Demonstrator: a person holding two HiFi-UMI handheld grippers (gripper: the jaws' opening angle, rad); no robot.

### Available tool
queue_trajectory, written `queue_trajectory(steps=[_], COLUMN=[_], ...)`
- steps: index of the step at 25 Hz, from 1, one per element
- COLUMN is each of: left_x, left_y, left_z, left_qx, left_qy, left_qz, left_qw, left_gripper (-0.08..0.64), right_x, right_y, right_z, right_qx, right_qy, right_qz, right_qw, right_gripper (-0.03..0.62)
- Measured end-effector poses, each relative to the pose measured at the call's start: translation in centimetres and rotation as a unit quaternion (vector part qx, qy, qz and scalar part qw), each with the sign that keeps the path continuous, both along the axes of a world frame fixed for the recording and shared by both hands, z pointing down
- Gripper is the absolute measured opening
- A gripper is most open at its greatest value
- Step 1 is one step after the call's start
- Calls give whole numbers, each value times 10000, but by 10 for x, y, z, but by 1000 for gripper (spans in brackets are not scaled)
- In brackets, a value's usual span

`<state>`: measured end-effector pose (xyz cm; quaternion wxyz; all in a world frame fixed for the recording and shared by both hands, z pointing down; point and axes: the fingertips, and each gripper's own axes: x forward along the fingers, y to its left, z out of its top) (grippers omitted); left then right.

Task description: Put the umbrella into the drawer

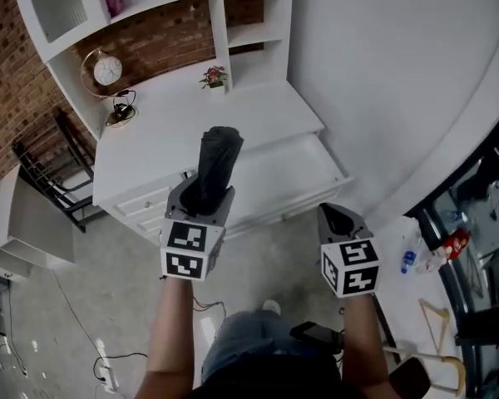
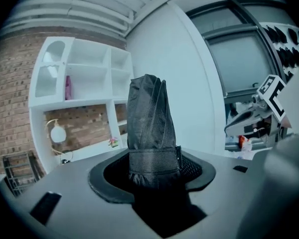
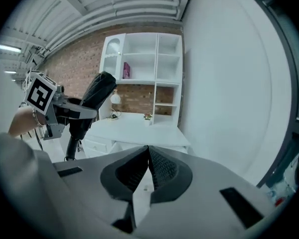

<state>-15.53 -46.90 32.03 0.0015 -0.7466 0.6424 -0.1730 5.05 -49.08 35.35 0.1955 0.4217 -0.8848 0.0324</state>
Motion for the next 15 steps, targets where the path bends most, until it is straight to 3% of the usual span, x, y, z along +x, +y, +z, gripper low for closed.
queue_trajectory(steps=[4, 8, 11, 15], left_x=[3, 10, 18, 26], left_y=[-79, -152, -199, -244], left_z=[38, 102, 164, 247], left_qx=[-483, -1143, -1811, -2770], left_qy=[-525, -641, -459, -475], left_qz=[501, 1132, 1522, 1841], left_qw=[9962, 9849, 9705, 9419], left_gripper=[236, 236, 238, 238], right_x=[-9, -17, -23, -31], right_y=[-61, -119, -163, -213], right_z=[28, 61, 88, 120], right_qx=[-332, -689, -1073, -1565], right_qy=[56, 233, 258, 428], right_qz=[-12, 111, 306, 498], right_qw=[9994, 9973, 9934, 9855], right_gripper=[0, 0, 0, 0])
